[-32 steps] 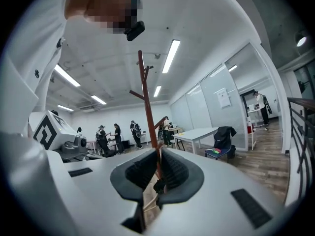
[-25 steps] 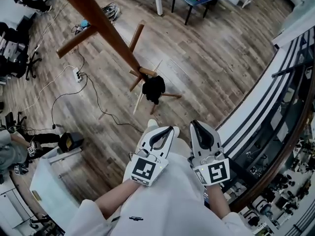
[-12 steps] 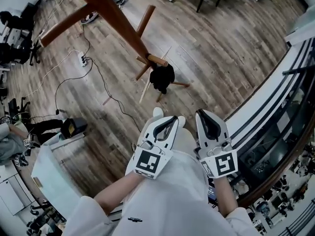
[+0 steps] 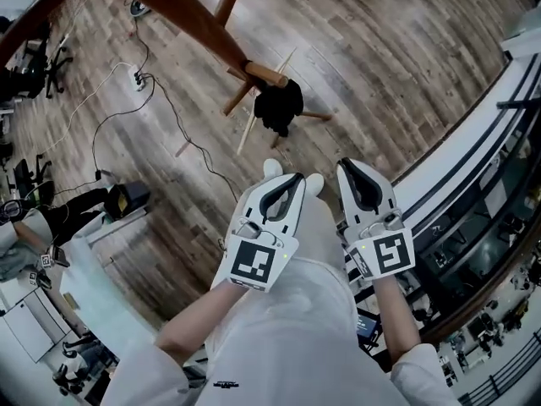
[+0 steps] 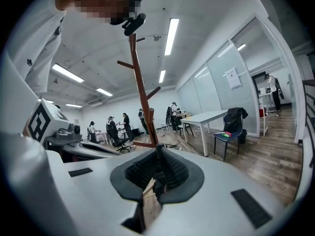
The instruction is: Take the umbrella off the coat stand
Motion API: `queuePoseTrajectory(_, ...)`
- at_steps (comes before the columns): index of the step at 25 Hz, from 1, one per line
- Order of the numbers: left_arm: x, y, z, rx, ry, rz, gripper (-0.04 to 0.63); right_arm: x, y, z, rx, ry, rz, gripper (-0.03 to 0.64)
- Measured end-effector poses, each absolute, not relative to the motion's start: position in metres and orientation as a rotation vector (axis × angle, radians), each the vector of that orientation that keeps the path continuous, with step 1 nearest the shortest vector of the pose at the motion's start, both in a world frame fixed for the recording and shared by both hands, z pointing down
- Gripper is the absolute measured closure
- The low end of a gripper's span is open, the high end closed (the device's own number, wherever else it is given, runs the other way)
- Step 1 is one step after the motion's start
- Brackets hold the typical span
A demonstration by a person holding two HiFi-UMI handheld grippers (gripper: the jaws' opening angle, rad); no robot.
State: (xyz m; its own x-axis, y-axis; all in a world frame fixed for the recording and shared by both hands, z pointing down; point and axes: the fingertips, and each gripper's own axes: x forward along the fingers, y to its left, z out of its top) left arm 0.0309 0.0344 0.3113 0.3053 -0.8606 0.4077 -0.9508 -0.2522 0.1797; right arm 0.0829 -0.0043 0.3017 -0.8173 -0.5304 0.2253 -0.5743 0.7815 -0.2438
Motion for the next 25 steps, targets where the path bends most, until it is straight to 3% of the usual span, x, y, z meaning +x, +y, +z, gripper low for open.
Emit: queuePoseTrajectory(25, -0.011, 0.001, 0.442, 2.065, -1.6, 0.374, 0.574, 0.015, -0.04, 0.444, 0.739, -2.839, 0.477, 0.565)
